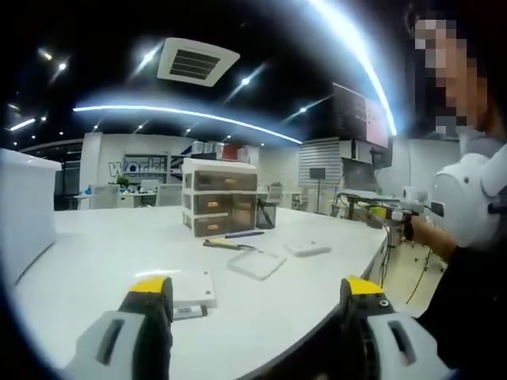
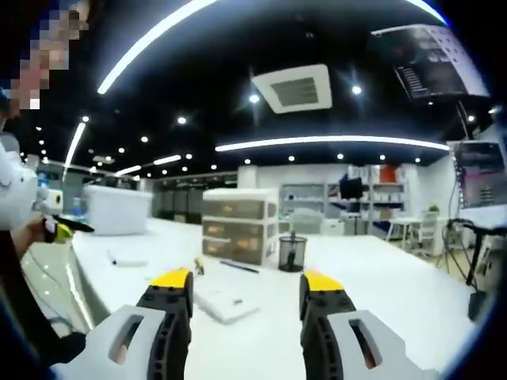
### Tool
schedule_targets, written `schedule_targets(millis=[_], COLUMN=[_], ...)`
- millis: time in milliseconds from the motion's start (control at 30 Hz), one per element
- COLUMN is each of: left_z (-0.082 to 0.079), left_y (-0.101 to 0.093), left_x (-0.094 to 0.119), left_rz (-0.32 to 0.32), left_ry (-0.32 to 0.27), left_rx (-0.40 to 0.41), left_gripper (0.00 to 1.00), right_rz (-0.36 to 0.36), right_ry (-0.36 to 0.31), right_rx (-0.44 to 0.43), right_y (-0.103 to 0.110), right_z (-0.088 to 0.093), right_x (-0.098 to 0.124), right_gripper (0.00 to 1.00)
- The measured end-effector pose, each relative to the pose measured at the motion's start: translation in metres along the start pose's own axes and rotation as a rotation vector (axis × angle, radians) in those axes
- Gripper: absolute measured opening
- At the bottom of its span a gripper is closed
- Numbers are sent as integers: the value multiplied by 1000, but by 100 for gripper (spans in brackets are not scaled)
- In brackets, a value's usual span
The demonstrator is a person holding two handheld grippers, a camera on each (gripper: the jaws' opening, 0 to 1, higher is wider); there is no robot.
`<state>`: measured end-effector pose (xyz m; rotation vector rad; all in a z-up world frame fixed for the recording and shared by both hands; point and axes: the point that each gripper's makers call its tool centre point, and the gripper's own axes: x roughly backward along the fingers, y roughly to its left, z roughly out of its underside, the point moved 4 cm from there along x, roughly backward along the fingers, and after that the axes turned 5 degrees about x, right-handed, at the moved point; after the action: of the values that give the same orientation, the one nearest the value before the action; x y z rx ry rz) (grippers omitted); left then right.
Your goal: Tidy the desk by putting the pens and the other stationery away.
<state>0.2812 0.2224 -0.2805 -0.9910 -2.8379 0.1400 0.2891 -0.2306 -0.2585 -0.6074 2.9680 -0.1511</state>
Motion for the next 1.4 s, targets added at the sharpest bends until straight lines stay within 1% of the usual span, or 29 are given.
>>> schedule_targets(millis=[133, 233, 500, 667, 900, 1033, 1167, 1300, 1400], left_z=[2, 1, 2, 4, 5, 6, 7, 9, 11], left_y=[-1, -2, -3, -2, -2, -3, -2, -2, -2], left_x=[-1, -1, 1, 4, 6, 6, 6, 6, 5], left_rz=[1, 3, 3, -5, -6, -4, -3, 1, 3], left_ry=[5, 3, -1, 0, -5, -4, -8, -8, -1], left_rx=[2, 1, 2, 7, 11, 12, 18, 24, 25], left_gripper=[86, 86, 86, 86, 86, 86, 86, 86, 86], right_rz=[-8, -14, -45, -67, -114, -156, -187, -253, -284], right_ry=[12, 11, 27, 63, 117, 169, 199, 236, 257], right_rx=[8, 0, -16, -35, -39, -26, -2, 12, 22], right_y=[11, 13, 21, 24, 27, 28, 29, 32, 33], right_z=[1, 1, 4, 8, 5, 4, 2, 2, 3], right_x=[8, 8, 2, -5, -20, -30, -41, -56, -67], right_gripper=[53, 53, 53, 53, 53, 53, 53, 55, 55])
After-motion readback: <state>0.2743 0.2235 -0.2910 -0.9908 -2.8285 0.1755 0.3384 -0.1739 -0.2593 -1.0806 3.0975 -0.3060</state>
